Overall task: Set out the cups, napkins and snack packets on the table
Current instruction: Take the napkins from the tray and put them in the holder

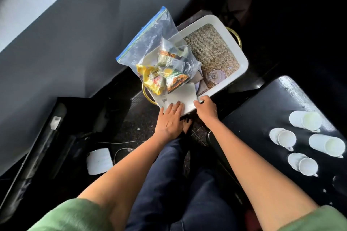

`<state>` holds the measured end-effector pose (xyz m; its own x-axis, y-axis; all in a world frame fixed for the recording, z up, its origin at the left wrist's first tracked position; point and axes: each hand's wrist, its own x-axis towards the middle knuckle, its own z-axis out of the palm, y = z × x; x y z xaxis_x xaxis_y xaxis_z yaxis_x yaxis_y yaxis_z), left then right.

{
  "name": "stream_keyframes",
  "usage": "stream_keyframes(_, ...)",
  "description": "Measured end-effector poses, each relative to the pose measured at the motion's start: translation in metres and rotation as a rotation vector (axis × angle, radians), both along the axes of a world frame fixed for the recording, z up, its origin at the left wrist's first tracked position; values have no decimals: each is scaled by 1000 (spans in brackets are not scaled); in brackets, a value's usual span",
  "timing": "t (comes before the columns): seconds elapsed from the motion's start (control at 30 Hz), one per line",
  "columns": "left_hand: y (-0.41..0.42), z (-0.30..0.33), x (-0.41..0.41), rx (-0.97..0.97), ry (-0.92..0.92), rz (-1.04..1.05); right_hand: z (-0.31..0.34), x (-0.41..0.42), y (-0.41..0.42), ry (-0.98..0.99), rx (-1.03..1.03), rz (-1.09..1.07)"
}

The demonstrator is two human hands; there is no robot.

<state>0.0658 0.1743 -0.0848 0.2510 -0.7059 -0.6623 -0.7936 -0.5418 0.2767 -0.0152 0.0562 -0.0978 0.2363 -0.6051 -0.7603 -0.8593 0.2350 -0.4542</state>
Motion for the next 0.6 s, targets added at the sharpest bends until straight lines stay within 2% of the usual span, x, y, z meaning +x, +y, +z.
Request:
stream_keyframes(0.13, 0, -5, 1, 50, 15, -54, -9, 9, 6, -11, 82, -85)
stream_keyframes(0.47, 8, -4, 4, 50, 49, -52, -4, 4, 16, -41, -43, -243)
stream_keyframes(0.6, 9, 5, -3, -28, 55, -27, 12, -11, 20, -120, -70, -355)
